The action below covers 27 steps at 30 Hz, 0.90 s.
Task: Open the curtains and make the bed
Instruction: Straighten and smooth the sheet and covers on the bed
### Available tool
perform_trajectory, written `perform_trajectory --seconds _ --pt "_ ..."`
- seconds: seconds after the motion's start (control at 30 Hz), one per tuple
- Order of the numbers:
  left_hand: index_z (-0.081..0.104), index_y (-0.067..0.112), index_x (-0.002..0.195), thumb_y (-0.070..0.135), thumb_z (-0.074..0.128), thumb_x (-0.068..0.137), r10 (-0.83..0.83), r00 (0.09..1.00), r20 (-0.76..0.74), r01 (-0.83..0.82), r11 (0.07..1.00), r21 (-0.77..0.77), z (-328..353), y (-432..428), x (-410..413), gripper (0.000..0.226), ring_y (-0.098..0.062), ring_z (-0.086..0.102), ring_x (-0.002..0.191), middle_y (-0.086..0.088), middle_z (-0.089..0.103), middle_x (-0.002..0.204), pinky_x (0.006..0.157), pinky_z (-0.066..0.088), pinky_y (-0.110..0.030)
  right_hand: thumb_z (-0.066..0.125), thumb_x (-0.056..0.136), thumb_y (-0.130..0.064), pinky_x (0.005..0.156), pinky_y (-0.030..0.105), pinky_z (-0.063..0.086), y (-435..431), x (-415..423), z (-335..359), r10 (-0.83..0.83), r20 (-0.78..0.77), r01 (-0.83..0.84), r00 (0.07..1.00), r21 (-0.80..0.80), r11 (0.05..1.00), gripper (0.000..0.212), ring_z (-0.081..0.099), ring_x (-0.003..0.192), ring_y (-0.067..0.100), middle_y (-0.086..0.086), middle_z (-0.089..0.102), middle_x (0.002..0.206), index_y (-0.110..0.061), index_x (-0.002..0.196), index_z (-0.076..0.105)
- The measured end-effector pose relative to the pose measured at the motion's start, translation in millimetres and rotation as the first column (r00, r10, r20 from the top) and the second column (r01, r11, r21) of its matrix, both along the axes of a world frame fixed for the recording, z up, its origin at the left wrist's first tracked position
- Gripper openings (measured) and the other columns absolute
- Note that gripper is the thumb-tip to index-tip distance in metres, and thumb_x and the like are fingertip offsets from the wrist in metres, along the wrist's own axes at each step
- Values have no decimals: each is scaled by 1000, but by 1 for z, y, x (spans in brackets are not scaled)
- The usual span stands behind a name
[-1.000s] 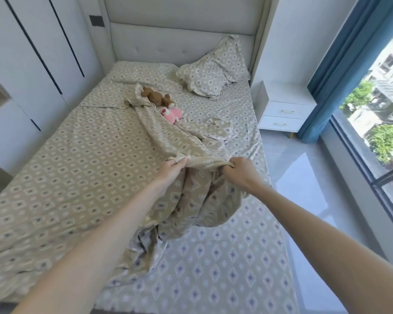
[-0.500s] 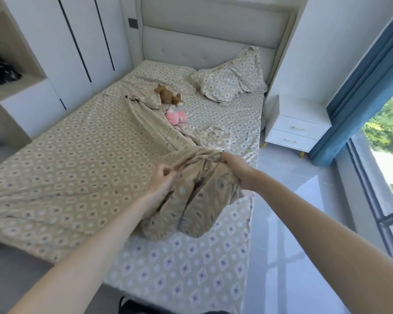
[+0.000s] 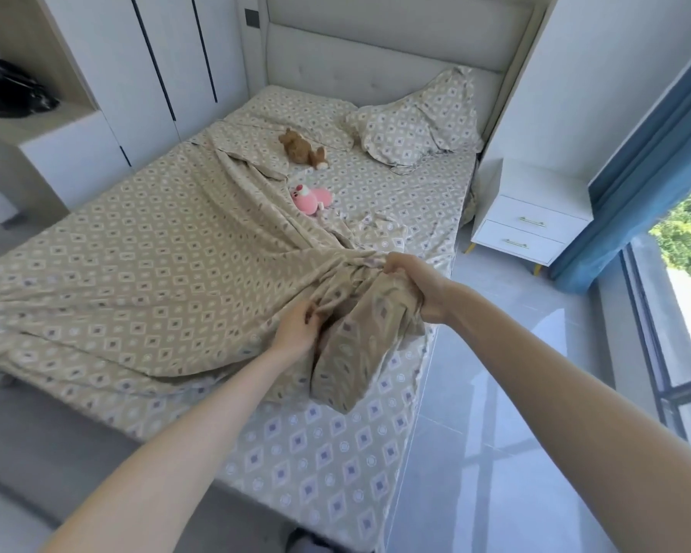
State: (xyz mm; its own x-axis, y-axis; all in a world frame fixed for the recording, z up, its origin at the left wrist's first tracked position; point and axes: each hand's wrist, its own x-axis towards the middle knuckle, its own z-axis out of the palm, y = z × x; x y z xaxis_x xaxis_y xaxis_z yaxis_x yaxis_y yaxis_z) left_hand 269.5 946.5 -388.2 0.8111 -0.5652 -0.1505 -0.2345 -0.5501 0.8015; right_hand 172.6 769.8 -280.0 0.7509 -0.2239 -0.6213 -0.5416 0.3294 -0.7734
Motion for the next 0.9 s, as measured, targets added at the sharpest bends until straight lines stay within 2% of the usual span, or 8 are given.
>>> perform_trajectory --seconds 0.1,0.2,0.27,0.47,0.6,0.7,0.77,0.9 --pt "44 12 91 18 36 101 278 956 -92 -287 952 -102 5 -1 13 14 -21 49 81 -3 51 85 67 32 -31 78 71 -20 66 28 56 -11 -3 0 183 -86 -202 979 -369 907 39 66 74 23 12 69 88 -6 105 67" --pt "41 13 87 27 35 102 362 931 -36 -362 913 -187 14 6 21 21 -25 48 64 -3 44 67 58 33 -34 73 76 -18 48 24 36 -12 -4 -11 253 -434 -502 865 -773 389 29 48 64 15 2 49 75 -7 93 53" --pt "41 15 84 26 38 100 390 919 57 -365 896 -254 22 10 22 21 -29 50 62 -4 44 65 57 34 -35 66 82 -23 48 26 32 -14 -1 -19 219 -494 -536 842 -813 229 25 47 68 19 1 43 72 -8 90 47" --pt "56 15 92 29 45 97 573 744 344 -558 816 -152 35 11 21 19 -27 48 96 -8 54 97 76 33 -33 51 85 -17 51 26 34 -25 12 -15 281 -313 -408 907 -814 413 9 46 59 16 3 51 69 -9 81 51" --pt "39 18 96 24 50 95 651 758 16 -634 744 -211 31 2 -4 13 -30 59 77 -2 54 80 66 41 -37 57 88 -20 53 25 37 -34 14 -13 247 -72 -235 966 -638 733 15 49 61 17 5 52 68 -7 81 59" --pt "36 7 125 11 58 89 675 658 -335 -731 679 -66 10 -10 -35 42 -26 65 81 -7 60 94 65 51 -34 55 87 -12 64 30 51 -39 7 -14 160 11 -137 987 -466 874 25 60 71 21 10 63 79 5 103 64" --pt "51 5 106 18 57 93 613 511 -602 -740 670 54 -5 -37 -90 20 -18 60 64 -8 61 85 51 45 -24 52 87 -8 65 30 52 -61 -11 -13 253 14 -227 967 -397 889 20 61 69 21 10 63 78 3 98 64" --pt "52 6 115 40 48 97 416 260 -871 -668 729 149 -22 -63 -135 39 -29 54 103 -14 53 112 89 42 -40 49 90 -10 57 26 51 -74 -21 -8 259 40 -240 965 -265 934 12 60 64 19 9 61 74 -7 86 60"
